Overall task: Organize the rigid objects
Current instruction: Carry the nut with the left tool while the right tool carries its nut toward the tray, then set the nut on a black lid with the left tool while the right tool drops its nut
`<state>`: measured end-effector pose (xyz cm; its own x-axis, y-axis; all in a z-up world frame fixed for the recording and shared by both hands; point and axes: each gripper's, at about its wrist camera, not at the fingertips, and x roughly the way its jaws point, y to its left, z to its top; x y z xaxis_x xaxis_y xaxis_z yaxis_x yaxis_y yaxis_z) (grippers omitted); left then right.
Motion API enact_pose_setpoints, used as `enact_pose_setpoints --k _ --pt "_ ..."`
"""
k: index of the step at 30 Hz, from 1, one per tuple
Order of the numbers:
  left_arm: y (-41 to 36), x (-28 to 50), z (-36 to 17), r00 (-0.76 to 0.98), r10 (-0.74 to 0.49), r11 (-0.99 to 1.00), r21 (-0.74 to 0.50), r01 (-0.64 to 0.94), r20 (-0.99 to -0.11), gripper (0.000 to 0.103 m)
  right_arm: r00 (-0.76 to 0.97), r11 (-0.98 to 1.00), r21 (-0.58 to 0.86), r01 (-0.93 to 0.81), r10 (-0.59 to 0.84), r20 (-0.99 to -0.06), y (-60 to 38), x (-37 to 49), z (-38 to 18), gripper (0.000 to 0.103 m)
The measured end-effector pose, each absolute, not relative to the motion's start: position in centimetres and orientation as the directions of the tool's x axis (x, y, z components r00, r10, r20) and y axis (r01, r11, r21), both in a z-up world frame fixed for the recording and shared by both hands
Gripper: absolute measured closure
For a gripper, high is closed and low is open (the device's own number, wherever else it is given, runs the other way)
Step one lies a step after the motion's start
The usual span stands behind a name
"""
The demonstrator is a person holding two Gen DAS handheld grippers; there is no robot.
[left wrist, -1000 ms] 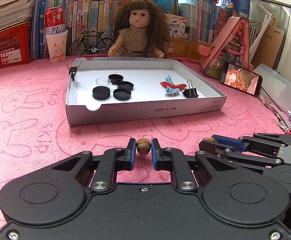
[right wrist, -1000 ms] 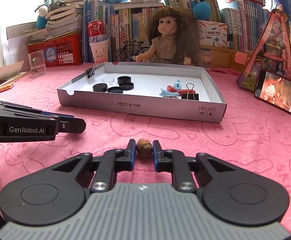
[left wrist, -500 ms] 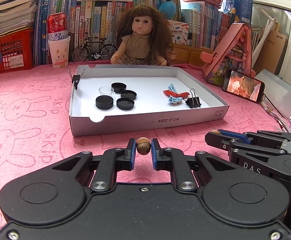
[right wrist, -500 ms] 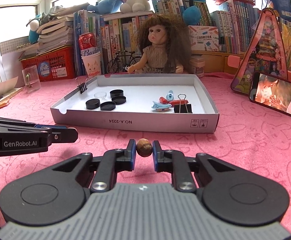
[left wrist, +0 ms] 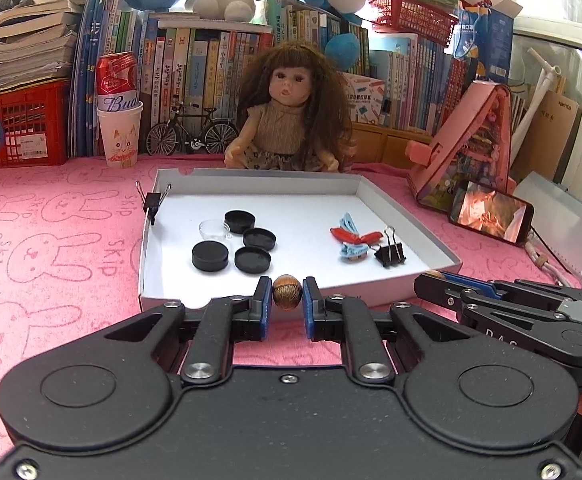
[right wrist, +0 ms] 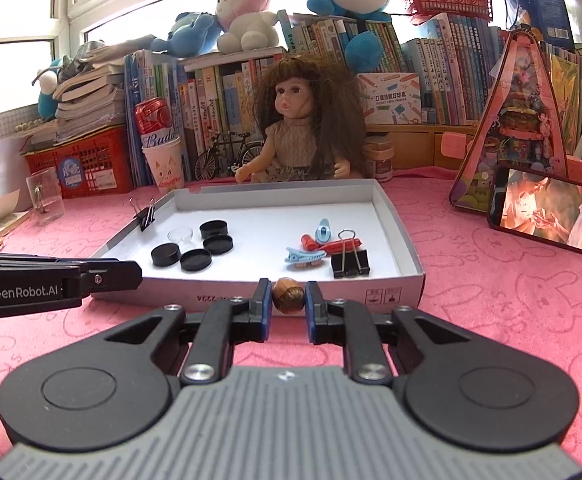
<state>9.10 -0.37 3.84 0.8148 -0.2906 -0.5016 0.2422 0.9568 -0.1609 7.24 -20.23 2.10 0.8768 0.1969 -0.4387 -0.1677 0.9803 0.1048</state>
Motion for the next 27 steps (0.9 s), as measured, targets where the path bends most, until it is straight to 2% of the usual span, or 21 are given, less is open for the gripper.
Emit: enact_pose_setpoints --k 27 --pt "1.3 15.0 3.9 0.822 -0.251 0.964 -0.211 0.164 -0.511 0.088 0.880 0.984 0.158 -0.082 0.146 -0.451 -22.1 12.3 2.1 0.081"
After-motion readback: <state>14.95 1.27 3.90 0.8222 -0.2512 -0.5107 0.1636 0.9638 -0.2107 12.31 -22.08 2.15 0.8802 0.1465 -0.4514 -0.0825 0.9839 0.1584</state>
